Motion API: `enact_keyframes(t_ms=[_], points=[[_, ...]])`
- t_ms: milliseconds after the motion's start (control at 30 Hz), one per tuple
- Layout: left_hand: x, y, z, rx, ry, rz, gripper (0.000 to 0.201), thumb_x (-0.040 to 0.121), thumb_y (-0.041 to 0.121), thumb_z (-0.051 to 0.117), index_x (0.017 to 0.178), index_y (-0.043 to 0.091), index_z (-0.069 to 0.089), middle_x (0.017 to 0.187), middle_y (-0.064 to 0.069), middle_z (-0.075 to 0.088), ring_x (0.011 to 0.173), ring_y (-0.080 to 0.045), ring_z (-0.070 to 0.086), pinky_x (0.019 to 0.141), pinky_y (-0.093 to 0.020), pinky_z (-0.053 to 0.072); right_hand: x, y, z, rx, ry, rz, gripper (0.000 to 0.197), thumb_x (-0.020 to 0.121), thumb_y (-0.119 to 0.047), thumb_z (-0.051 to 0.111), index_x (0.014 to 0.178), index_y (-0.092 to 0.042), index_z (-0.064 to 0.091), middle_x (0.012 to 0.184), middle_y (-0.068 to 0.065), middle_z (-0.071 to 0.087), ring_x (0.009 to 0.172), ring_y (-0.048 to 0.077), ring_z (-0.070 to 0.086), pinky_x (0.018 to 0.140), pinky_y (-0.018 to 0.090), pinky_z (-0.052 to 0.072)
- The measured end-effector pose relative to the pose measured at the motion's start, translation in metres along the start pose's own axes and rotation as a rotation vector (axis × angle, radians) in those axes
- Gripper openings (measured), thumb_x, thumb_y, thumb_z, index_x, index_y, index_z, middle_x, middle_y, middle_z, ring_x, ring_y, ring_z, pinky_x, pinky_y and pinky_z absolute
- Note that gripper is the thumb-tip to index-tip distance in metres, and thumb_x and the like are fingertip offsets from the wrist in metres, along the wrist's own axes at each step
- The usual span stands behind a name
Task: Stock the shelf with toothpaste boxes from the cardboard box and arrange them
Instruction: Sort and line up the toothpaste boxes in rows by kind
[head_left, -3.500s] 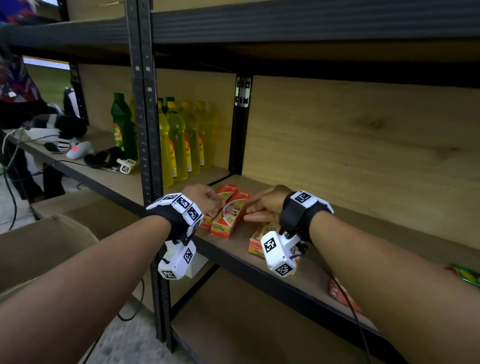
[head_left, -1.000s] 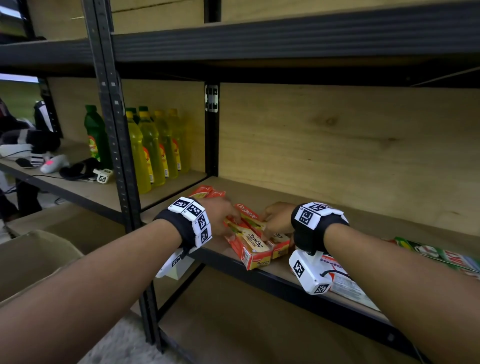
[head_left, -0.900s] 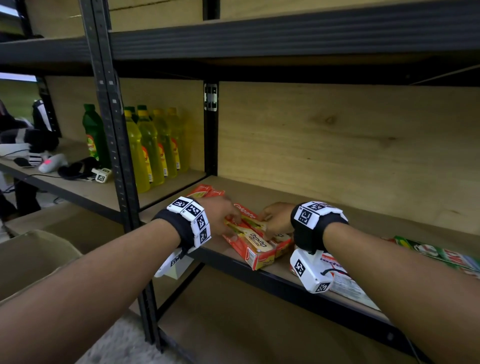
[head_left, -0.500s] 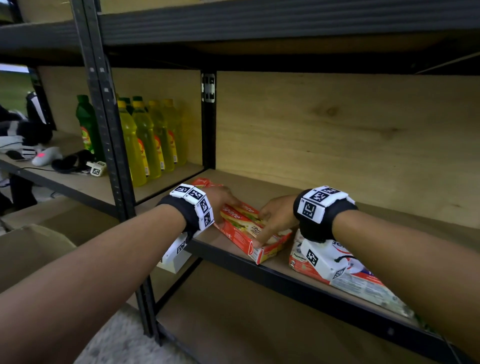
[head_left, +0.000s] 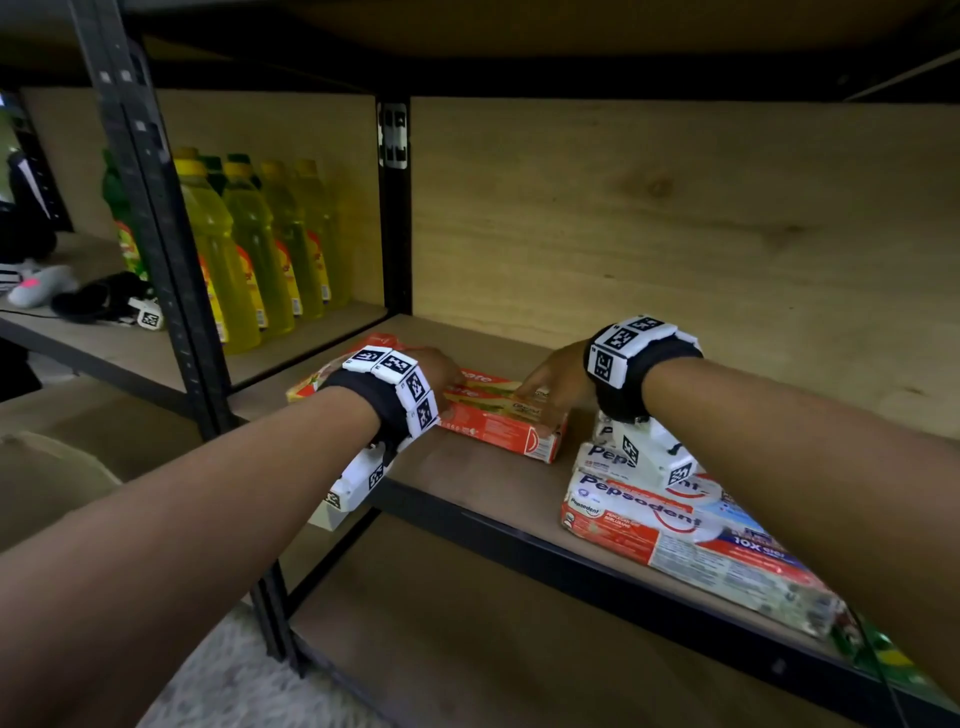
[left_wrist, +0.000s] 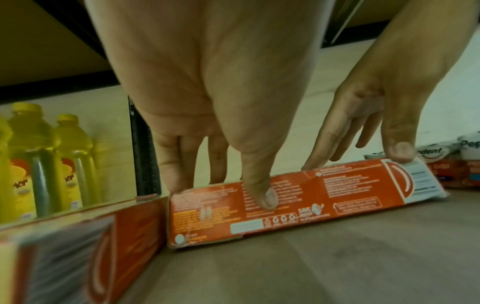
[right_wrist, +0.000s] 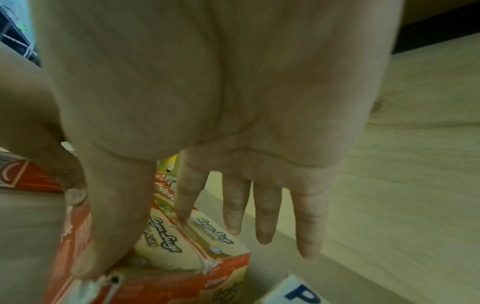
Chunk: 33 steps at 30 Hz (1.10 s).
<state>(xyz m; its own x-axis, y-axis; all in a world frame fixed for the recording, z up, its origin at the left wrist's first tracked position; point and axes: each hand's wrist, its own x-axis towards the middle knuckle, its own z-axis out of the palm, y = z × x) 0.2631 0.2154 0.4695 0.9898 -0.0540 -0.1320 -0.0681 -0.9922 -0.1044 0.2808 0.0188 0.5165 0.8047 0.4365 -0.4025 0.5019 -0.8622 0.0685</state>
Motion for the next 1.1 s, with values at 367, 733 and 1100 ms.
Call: enact_keyframes(t_ms=[367,733,1100], points=[[0.013,0.016,-0.001,-0.075,0.099,0.104,0.058,0.090,0.034,0.069,0.142,0.020,0.051,0.145,-0.004,0.049,0.130,-0.023,0.048,0.097,-0.023,0.036,0.006,0.036,0.013,0.132,0.050,0.024,0.073,0.079,-0.030,0.083,0.143,-0.035,0.050,0.145,0.001,0.051,0.112,0.019,0.057,0.070,0.019,0.043],[-0.013,0.020,0.008,-0.111,0.154,0.107,0.052,0.095,0.034,0.057,0.145,0.025,0.047,0.137,-0.011,0.053,0.122,-0.027,0.053,0.097,-0.029,0.042,-0.008,0.037,0.022,0.028,0.167,0.032,0.070,0.078,-0.047,0.079,0.141,-0.038,0.051,0.149,-0.008,0.045,0.129,0.017,0.050,0.093,0.025,0.041],[-0.067,-0.058,0.004,-0.070,0.184,-0.037,0.043,0.087,0.033,0.065,0.128,0.023,0.061,0.129,-0.004,0.060,0.117,-0.025,0.057,0.097,-0.033,0.046,-0.015,-0.039,0.015,0.049,0.297,-0.144,0.026,0.092,-0.033,0.062,0.116,-0.031,0.070,0.127,-0.009,0.062,0.112,0.016,0.059,0.089,0.024,0.045]])
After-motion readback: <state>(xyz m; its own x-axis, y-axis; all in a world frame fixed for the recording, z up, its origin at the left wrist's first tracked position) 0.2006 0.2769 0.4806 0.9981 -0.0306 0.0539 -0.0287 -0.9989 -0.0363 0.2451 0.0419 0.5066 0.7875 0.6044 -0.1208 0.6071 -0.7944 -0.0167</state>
